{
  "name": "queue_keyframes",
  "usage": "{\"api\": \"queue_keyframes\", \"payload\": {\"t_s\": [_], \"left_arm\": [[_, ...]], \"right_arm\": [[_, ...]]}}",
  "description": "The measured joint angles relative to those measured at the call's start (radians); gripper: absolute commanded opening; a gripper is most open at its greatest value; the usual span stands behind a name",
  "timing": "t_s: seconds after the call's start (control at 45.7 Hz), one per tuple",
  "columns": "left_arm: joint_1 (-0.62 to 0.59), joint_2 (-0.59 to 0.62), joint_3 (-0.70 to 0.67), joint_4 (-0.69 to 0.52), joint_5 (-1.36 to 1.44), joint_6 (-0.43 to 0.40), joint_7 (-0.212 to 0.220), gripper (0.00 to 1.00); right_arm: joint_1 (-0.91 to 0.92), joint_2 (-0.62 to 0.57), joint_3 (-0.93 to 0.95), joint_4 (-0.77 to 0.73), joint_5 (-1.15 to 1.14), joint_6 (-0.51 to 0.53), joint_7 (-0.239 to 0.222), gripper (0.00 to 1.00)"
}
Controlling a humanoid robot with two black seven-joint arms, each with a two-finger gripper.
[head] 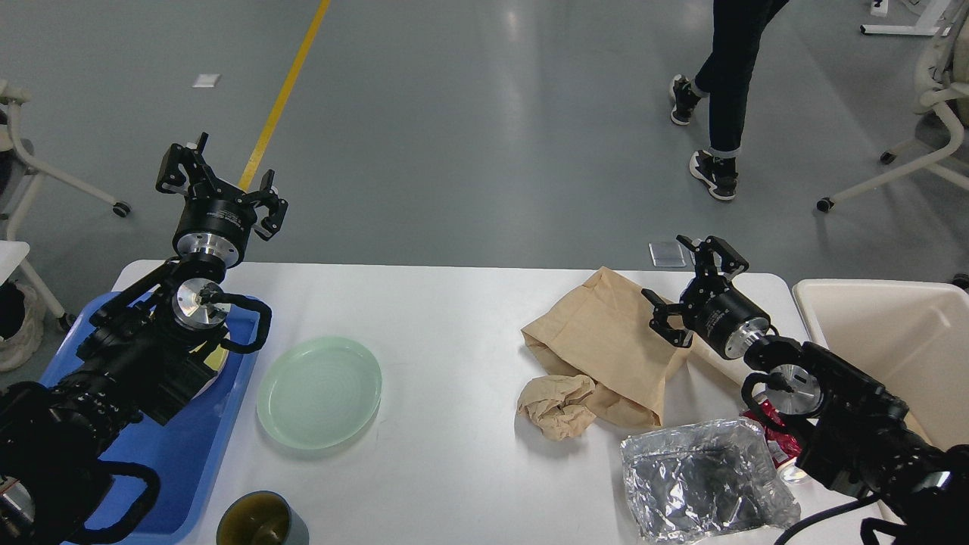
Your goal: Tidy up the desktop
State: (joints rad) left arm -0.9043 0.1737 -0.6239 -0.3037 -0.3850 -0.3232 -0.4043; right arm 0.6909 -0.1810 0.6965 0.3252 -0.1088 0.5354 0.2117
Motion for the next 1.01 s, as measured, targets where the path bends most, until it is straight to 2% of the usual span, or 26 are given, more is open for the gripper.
{"api": "queue_keyframes", "payload": {"t_s": [0.569, 0.635, 0.788, 1.006], "left_arm": [[-0.017, 0.007, 0.002, 0.000, 0.002, 0.009, 0.010, 0.97], [-0.013, 0.013, 0.002, 0.000, 0.003, 0.028, 0.011, 0.97], [-0.004, 0.018, 0.002, -0.003, 0.004, 0.126, 0.011, 0.97], [-0.011, 0.019, 0.009, -0.008, 0.031, 0.124, 0.001, 0.97]], "right_arm": [[0.000, 0.000, 0.000, 0.000, -0.001, 0.000, 0.000, 1.00], [0.000, 0.000, 0.000, 0.000, -0.001, 0.000, 0.000, 1.00], [0.000, 0.000, 0.000, 0.000, -0.001, 0.000, 0.000, 1.00], [0.000, 0.000, 0.000, 0.000, -0.001, 0.000, 0.000, 1.00]]}}
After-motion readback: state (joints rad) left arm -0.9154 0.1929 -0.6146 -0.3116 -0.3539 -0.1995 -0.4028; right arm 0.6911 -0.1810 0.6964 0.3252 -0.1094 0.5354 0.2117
